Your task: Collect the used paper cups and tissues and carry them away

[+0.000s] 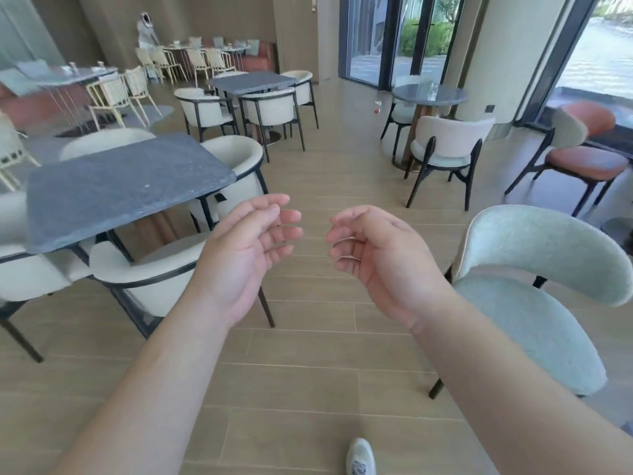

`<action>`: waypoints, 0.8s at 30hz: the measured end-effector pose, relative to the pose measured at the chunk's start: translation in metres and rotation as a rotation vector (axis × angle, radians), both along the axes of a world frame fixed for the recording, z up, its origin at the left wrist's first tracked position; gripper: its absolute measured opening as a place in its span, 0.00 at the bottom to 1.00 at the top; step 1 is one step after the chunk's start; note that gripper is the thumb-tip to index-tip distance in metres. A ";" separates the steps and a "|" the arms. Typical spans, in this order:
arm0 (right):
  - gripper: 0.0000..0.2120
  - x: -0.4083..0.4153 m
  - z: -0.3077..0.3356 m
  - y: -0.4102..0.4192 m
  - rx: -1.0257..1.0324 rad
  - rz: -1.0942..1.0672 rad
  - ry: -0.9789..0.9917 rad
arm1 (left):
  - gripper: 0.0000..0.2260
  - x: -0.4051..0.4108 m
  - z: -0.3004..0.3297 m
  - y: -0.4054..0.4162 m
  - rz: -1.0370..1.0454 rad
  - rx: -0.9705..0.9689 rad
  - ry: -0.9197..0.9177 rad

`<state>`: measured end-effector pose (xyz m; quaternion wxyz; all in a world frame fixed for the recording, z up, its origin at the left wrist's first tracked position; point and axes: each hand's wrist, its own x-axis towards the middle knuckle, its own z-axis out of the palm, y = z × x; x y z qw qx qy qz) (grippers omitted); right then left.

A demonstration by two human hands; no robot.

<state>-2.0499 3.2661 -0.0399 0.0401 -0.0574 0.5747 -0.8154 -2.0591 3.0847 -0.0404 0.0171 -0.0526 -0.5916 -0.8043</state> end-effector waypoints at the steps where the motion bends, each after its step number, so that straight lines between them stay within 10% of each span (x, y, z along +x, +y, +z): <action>1: 0.10 -0.023 0.001 0.002 0.001 0.010 0.002 | 0.09 -0.020 0.001 0.002 0.017 -0.004 -0.005; 24: 0.10 -0.466 -0.015 0.016 -0.002 -0.027 -0.043 | 0.08 -0.454 -0.030 0.019 0.008 0.052 -0.097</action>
